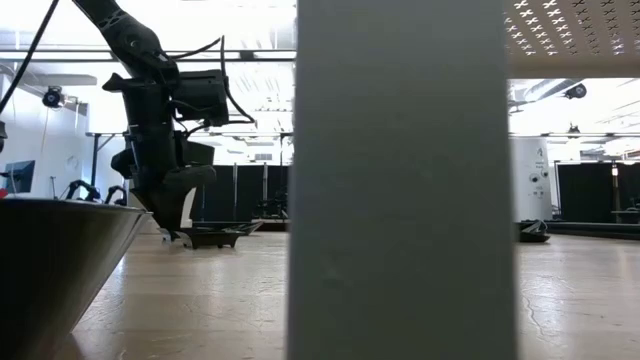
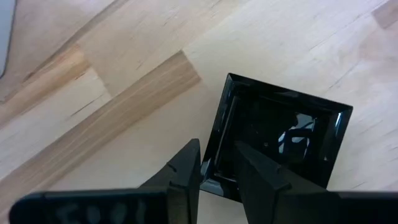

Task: Pick & Place Mini shaped plates
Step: Put the square plate on the shelf

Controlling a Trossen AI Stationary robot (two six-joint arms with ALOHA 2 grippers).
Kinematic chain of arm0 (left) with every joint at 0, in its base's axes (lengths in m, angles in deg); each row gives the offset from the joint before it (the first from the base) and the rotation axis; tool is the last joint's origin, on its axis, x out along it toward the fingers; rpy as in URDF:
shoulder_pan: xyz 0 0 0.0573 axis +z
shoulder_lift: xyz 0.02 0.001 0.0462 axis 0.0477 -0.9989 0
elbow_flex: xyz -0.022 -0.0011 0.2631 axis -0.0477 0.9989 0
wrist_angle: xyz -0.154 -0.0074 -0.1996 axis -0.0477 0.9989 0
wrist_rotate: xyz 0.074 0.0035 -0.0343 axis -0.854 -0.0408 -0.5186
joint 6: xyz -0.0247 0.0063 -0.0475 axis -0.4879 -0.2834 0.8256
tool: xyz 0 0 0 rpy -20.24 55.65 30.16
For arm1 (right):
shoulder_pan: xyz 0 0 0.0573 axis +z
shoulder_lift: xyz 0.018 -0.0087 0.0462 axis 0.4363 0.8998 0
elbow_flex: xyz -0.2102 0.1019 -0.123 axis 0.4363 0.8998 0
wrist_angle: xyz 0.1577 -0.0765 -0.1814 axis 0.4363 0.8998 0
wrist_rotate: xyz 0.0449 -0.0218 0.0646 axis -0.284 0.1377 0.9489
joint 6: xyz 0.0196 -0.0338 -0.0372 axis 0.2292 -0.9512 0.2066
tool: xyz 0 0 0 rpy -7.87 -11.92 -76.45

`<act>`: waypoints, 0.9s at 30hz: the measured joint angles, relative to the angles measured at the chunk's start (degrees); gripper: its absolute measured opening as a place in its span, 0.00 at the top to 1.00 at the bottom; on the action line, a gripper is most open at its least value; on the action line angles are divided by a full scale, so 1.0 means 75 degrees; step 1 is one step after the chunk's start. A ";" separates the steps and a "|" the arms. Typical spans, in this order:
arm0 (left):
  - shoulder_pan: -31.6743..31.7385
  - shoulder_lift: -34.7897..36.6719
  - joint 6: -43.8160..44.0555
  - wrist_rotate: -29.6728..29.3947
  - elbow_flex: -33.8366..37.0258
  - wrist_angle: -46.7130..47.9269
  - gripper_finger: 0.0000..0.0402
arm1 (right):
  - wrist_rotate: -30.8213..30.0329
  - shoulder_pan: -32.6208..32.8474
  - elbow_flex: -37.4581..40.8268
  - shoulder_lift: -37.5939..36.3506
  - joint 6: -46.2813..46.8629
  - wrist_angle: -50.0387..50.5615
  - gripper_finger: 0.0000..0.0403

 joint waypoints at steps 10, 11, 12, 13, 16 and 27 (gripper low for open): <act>-0.0003 0.0000 0.0005 0.0291 0.0004 -0.0113 0.80 | 0.0001 0.0000 0.0000 0.0000 0.0116 0.0000 0.98; -0.0003 0.0000 0.0005 0.0291 0.0010 -0.0114 0.81 | 0.0000 0.0000 0.0000 0.0000 0.0131 0.0000 0.98; -0.0003 0.0000 0.0005 0.0291 0.0019 -0.0113 0.83 | 0.0001 0.0000 0.0000 0.0000 0.0136 0.0000 0.98; -0.0003 0.0000 0.0006 0.0291 0.0033 -0.0116 0.86 | 0.0000 0.0000 0.0000 0.0000 0.0138 0.0000 0.98; -0.0003 0.0012 0.0014 0.0270 0.0097 -0.0132 0.95 | -0.0001 0.0000 0.0000 0.0000 0.0251 0.0000 0.98; -0.0031 0.0165 0.0118 0.0307 -0.0060 -0.0060 1.00 | 0.0001 0.0000 0.0000 0.0000 0.0493 -0.0001 0.98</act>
